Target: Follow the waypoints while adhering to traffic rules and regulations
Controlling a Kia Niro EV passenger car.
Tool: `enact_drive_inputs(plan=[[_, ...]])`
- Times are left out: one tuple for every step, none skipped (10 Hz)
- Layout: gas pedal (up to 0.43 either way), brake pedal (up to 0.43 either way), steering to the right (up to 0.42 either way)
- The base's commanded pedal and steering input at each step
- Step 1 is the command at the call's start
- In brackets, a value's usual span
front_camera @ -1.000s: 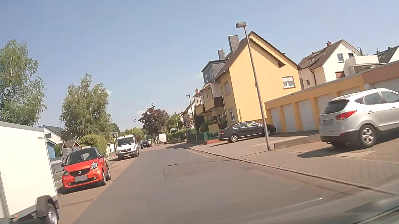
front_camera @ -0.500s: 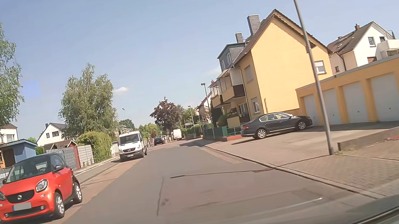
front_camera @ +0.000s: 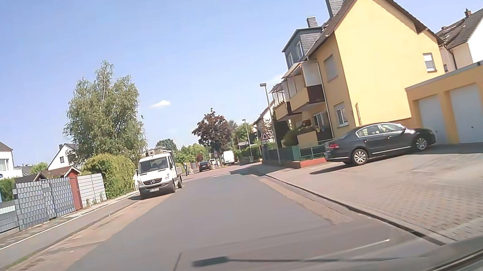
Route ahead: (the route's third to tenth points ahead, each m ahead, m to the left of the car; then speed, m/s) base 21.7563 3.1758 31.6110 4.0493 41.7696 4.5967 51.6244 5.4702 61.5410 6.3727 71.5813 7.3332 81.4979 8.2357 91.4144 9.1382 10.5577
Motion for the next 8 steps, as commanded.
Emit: enact_drive_inputs(plan=[[0.000,0.006,-0.021],[0.000,0.012,-0.011],[0.000,0.024,-0.010],[0.000,0.049,-0.008],[0.000,0.061,-0.008],[0.000,0.091,-0.010],[0.000,0.122,-0.013],[0.000,0.140,-0.015]])
